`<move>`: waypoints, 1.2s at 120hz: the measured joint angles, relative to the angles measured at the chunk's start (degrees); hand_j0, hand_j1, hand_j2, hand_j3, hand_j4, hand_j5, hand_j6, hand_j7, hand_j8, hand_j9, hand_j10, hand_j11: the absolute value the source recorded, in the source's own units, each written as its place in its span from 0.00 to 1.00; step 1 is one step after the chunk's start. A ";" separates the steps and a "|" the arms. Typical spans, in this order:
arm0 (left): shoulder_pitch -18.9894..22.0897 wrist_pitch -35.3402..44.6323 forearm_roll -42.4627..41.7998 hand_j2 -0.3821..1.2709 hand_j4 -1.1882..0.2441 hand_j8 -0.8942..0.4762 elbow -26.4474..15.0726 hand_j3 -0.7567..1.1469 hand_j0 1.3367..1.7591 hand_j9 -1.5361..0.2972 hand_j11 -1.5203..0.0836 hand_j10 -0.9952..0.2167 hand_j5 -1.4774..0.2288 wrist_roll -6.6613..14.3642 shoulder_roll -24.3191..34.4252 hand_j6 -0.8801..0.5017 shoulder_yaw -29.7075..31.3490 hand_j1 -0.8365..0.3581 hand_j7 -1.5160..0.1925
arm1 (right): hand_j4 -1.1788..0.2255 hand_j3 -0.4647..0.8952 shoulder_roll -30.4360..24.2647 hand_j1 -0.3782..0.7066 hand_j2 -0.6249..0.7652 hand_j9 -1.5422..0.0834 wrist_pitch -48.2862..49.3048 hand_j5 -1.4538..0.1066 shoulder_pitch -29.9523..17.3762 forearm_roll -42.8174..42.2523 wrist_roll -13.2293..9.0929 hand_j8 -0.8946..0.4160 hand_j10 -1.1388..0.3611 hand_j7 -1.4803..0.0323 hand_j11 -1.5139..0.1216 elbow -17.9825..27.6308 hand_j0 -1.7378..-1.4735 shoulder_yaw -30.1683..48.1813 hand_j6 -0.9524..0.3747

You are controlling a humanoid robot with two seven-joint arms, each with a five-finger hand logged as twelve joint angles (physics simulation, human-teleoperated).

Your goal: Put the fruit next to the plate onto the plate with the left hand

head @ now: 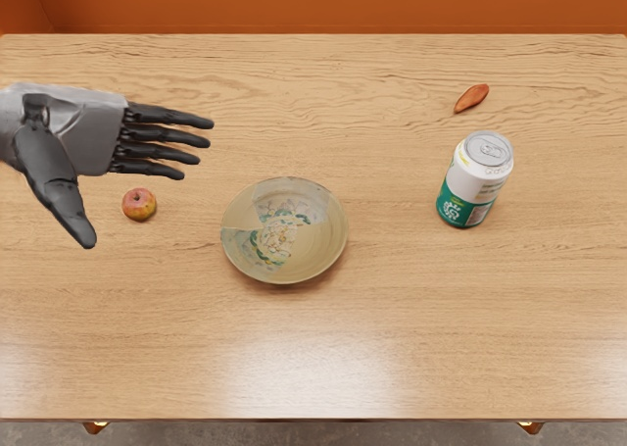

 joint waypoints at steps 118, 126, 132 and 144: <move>23.46 40.11 70.91 0.24 0.81 0.63 4.26 0.40 0.76 0.82 0.93 0.80 0.85 0.00 -22.67 0.62 0.51 0.98 0.87 | 0.84 0.34 0.00 0.03 0.45 0.95 0.03 0.93 0.72 0.09 0.00 0.68 0.76 0.98 0.93 -0.30 0.30 0.16 0.72; 23.59 40.97 72.41 0.23 0.81 0.64 6.21 0.40 0.76 0.83 0.93 0.80 0.85 0.00 -23.58 0.62 0.51 0.98 0.87 | 0.84 0.34 0.00 0.03 0.45 0.95 0.03 0.93 0.72 0.09 0.00 0.68 0.76 0.98 0.93 -0.31 0.30 0.14 0.72; 23.59 41.45 73.09 0.23 0.81 0.64 7.54 0.40 0.76 0.83 0.93 0.80 0.85 0.00 -24.31 0.62 0.50 0.98 0.87 | 0.84 0.34 0.00 0.03 0.45 0.95 0.03 0.93 0.72 0.09 0.00 0.68 0.76 0.98 0.93 -0.31 0.30 0.14 0.72; 23.59 42.10 73.77 0.23 0.81 0.64 10.23 0.40 0.76 0.83 0.93 0.80 0.85 0.00 -25.86 0.62 0.48 0.98 0.87 | 0.84 0.34 0.00 0.03 0.45 0.95 0.03 0.93 0.72 0.09 0.00 0.68 0.76 0.98 0.93 -0.33 0.30 0.14 0.72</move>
